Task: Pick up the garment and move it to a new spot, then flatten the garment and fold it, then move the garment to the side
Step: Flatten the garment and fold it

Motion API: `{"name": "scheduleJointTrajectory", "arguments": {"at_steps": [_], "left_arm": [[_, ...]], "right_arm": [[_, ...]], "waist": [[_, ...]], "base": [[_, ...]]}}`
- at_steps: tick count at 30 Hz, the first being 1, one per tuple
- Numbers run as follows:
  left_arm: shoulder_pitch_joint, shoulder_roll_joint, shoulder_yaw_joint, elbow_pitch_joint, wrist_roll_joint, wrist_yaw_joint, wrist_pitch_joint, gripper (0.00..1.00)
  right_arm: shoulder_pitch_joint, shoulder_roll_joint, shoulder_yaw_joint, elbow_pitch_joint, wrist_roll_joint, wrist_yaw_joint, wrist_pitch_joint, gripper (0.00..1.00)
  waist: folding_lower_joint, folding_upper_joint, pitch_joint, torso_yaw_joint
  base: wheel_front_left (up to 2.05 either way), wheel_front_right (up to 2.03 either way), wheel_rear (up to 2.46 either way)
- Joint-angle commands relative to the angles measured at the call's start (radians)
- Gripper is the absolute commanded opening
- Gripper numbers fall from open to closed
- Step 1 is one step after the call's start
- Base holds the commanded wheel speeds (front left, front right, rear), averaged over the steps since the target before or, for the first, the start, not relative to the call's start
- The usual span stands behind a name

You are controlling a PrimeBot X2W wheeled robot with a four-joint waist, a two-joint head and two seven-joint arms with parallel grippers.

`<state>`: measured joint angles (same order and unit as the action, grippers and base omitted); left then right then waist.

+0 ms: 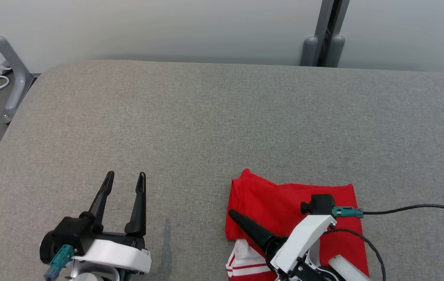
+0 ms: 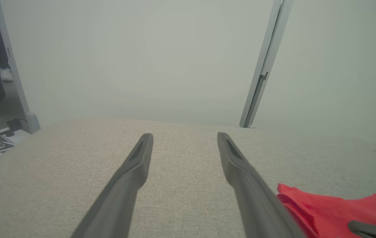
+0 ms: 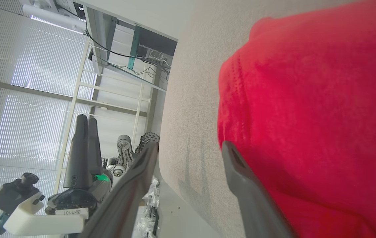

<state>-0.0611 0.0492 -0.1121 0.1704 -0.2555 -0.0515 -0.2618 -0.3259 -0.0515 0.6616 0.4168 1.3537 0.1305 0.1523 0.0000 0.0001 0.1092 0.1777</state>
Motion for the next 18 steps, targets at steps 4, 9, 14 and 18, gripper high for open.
{"name": "scheduleJointTrajectory", "arguments": {"at_steps": [4,9,14,18], "left_arm": [[-0.016,0.004,-0.001,0.004,-0.001,0.002,-0.004,1.00],[-0.012,0.004,-0.003,0.005,0.006,-0.002,-0.004,1.00],[0.003,0.004,-0.003,0.005,0.009,-0.002,-0.004,1.00],[0.009,0.004,0.002,0.001,0.011,0.001,-0.004,1.00]], "right_arm": [[-0.021,-0.003,0.012,-0.024,-0.019,0.000,0.005,1.00],[-0.026,-0.021,-0.022,-0.045,-0.028,0.000,-0.008,1.00],[-0.033,-0.072,-0.084,-0.096,-0.056,0.000,-0.019,1.00],[-0.041,-0.139,-0.134,-0.141,-0.135,0.000,-0.041,1.00]], "waist": [[0.0000,-0.0001,-0.009,-0.018],[0.0000,-0.0001,-0.022,-0.040],[0.0000,-0.0001,-0.040,-0.069],[0.0000,-0.0001,-0.047,-0.090]], "base": [[0.00,0.00,0.00],[0.00,0.00,0.00],[0.00,0.00,0.00],[0.00,0.00,0.00]]}}
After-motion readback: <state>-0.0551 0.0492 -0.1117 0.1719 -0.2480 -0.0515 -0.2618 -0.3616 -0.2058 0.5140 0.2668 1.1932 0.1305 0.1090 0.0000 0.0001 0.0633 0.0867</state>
